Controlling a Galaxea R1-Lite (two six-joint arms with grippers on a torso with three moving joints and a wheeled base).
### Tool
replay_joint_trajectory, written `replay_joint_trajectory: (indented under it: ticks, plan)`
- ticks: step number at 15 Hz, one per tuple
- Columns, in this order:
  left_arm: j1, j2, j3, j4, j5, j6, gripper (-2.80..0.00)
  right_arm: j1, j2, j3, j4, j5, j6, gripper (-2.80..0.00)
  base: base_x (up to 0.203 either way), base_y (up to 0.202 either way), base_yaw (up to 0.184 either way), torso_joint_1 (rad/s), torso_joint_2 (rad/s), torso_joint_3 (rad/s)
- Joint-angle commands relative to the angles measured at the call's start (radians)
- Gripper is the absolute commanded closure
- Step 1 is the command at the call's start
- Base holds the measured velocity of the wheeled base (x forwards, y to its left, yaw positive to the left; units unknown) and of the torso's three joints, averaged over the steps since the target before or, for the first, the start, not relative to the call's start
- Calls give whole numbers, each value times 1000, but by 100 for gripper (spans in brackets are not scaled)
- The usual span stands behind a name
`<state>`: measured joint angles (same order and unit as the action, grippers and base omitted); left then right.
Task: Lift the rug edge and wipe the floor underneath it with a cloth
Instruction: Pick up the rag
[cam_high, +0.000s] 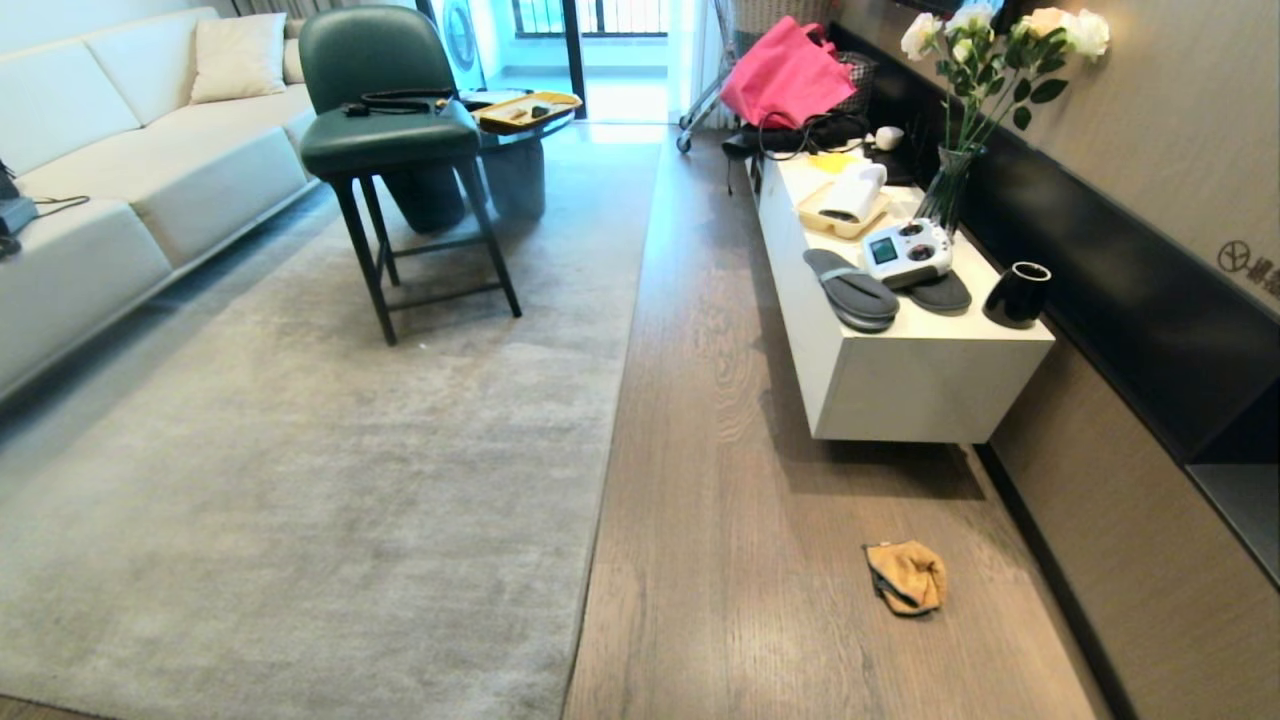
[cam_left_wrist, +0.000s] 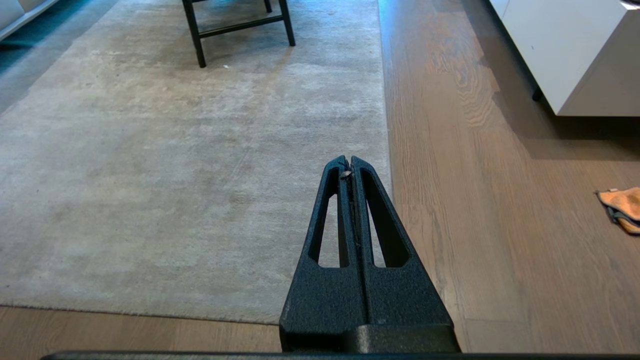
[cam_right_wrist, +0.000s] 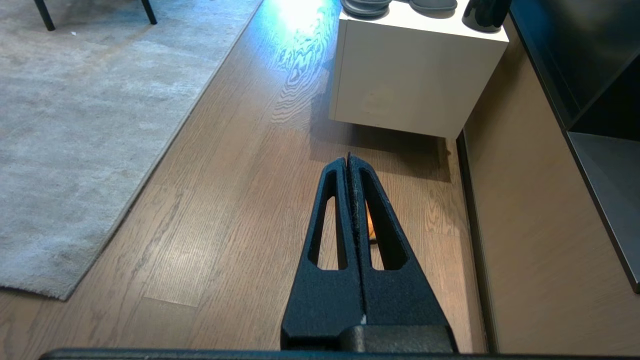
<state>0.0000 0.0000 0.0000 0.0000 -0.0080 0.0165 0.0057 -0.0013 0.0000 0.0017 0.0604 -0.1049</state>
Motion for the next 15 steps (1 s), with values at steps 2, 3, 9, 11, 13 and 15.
replay_joint_trajectory:
  ticks: [2, 3, 9, 11, 13, 15]
  plan:
    - [0, 0, 0, 2, 0, 2, 0, 0, 1, 0, 0, 1, -1, 0, 0, 0, 0, 0, 0, 0]
    - [0, 0, 0, 1, 0, 2, 0, 0, 1, 0, 0, 1, -1, 0, 0, 0, 0, 0, 0, 0]
    - [0, 0, 0, 0, 3, -10, 0, 0, 1, 0, 0, 1, -1, 0, 0, 0, 0, 0, 0, 0]
    - [0, 0, 0, 0, 3, -10, 0, 0, 1, 0, 0, 1, -1, 0, 0, 0, 0, 3, 5, -83]
    - [0, 0, 0, 0, 3, -12, 0, 0, 1, 0, 0, 1, -1, 0, 0, 0, 0, 2, -2, -160]
    - [0, 0, 0, 0, 3, -12, 0, 0, 1, 0, 0, 1, -1, 0, 0, 0, 0, 4, 2, -185]
